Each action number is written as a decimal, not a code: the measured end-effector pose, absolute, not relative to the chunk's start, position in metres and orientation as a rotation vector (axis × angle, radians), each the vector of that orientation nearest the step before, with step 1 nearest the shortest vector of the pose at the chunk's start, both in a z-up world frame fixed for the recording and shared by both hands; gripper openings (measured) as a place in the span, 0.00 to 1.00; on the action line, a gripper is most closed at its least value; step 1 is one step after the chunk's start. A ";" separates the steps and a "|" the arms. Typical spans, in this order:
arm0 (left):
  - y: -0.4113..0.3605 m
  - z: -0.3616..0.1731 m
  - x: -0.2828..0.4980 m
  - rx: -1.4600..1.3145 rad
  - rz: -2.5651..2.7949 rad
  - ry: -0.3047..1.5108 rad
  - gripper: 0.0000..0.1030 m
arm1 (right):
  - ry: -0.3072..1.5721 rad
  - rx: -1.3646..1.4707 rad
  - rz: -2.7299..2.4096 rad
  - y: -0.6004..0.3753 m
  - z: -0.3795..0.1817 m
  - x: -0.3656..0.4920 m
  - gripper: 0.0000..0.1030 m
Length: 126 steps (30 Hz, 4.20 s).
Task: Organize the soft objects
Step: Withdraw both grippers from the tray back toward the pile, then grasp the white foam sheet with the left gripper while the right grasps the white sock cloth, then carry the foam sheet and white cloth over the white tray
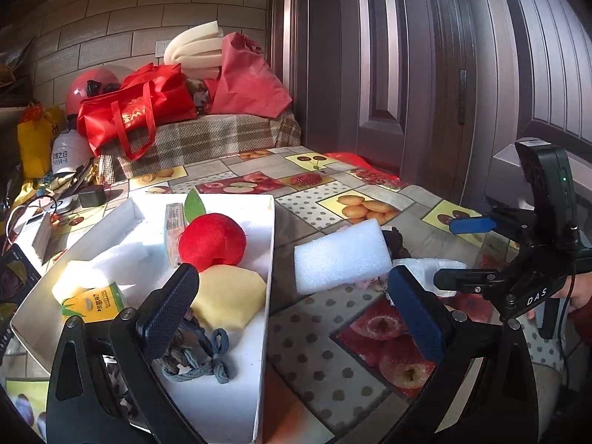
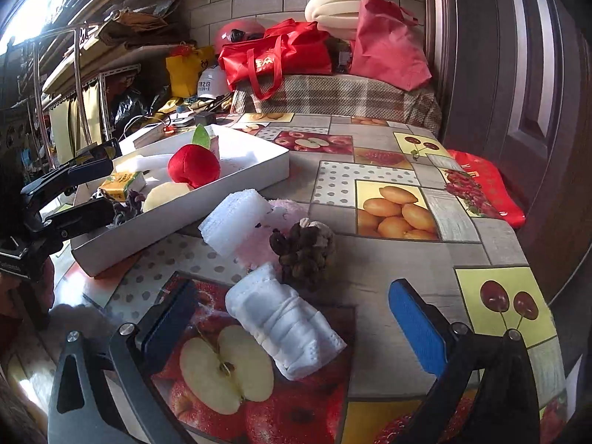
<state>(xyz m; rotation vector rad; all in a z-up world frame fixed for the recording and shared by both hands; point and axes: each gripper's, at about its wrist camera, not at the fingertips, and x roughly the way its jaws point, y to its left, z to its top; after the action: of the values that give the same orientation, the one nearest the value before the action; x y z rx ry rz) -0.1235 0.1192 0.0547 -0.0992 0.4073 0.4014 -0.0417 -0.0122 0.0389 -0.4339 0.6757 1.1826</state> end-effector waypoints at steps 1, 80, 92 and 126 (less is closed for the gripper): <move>0.116 0.055 -0.119 -0.097 0.385 0.413 1.00 | 0.704 -0.450 1.192 -0.010 0.035 -0.040 1.00; 0.077 0.035 -0.069 -0.183 0.348 0.700 0.77 | 0.913 -0.175 1.138 -0.048 0.032 0.001 0.44; 0.071 0.007 -0.031 -0.195 0.390 0.874 0.77 | 0.914 -0.156 1.142 -0.050 0.032 0.003 0.45; 0.117 0.061 -0.147 -0.053 0.492 0.335 0.48 | 0.509 -0.182 1.118 -0.026 0.065 -0.060 0.43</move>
<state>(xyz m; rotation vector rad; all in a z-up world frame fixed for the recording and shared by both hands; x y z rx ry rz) -0.1472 0.1171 0.0613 -0.0533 0.3355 0.4915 -0.0598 -0.0260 0.0647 -0.1821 0.5091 1.1178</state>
